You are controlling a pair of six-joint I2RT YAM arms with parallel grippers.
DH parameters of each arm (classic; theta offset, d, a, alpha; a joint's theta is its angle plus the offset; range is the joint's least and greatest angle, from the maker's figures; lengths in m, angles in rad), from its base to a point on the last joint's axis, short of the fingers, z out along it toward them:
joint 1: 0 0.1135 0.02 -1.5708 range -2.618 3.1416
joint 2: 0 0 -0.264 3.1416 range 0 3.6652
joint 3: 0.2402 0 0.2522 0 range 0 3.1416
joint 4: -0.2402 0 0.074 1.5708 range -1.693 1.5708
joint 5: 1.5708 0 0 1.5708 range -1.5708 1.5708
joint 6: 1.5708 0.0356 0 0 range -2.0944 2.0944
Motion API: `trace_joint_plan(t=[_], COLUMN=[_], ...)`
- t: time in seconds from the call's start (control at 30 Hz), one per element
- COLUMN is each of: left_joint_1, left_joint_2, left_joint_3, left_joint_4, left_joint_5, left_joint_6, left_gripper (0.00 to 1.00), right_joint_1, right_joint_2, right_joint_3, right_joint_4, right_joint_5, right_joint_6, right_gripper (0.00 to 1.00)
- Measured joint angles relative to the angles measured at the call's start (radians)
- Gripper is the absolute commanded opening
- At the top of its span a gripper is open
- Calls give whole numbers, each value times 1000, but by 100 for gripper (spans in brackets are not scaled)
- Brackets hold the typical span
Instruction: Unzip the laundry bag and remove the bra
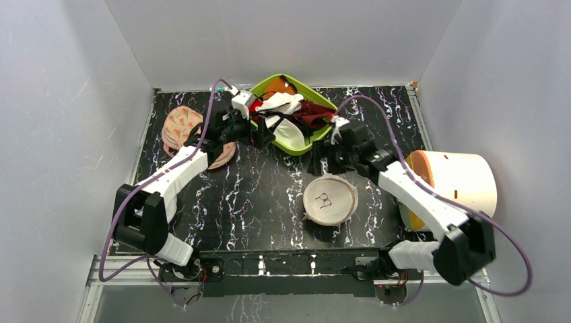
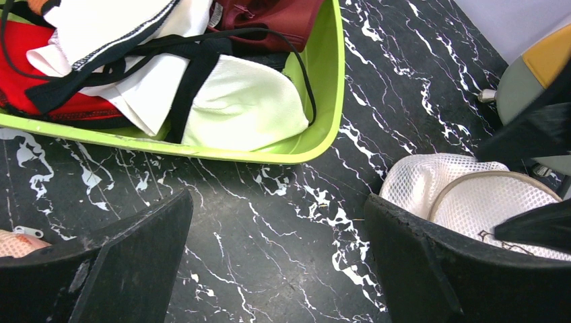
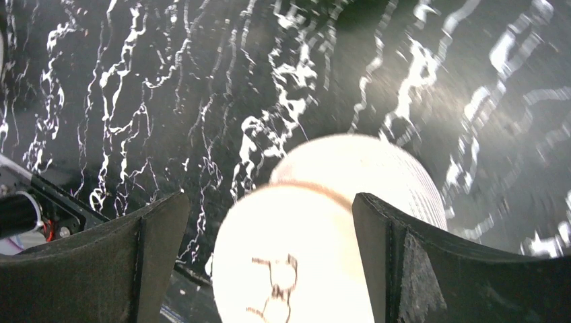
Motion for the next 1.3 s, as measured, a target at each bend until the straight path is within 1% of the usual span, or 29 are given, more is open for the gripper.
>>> trace_joint_plan(t=[0.13,0.27,0.37,0.4,0.5,0.63,0.67,0.73,0.8,0.83,0.9,1.0,1.07,1.13,1.23,1.3], left_joint_1=[-25,-51,-72,-77,-92,-105,-106,-108,-110,-110,-111,-118,-132,-161,-230,-282], left_joint_2=[0,0,0,0,0,0,0,0,0,0,-3,-31,-57,-83,-120,-142], left_joint_3=[0,0,0,0,0,0,0,0,-2,-5,-28,-120,-216,-305,-356,-356], left_joint_4=[-3,-11,-18,-18,-18,-19,-19,-18,-10,1,53,167,253,295,224,167], left_joint_5=[-8,-18,-19,-19,-19,-18,-16,-3,18,34,76,153,230,291,319,307], left_joint_6=[8,20,29,31,35,42,42,42,42,42,40,41,71,137,307,432], left_gripper=[98,98,98,98,98,98,99,98,99,98,98,98,98,98,98,95], right_joint_1=[0,0,-5,-5,-6,-6,-6,-6,-6,-6,-6,-6,-18,-45,-113,-144], right_joint_2=[-187,-358,-442,-461,-485,-486,-484,-476,-455,-438,-387,-232,-126,-46,28,74], right_joint_3=[-3,-51,-134,-168,-251,-344,-367,-407,-448,-456,-454,-391,-329,-278,-248,-232], right_joint_4=[-171,-266,-299,-311,-313,-231,-203,-146,-70,-31,50,145,190,229,283,295], right_joint_5=[143,308,384,396,388,309,288,257,227,215,204,182,145,70,-96,-197], right_joint_6=[88,237,341,370,425,455,462,465,451,437,392,258,163,89,25,1], right_gripper=[92,90,90,88,79,68,62,49,45,41,31,15,13,13,13,13])
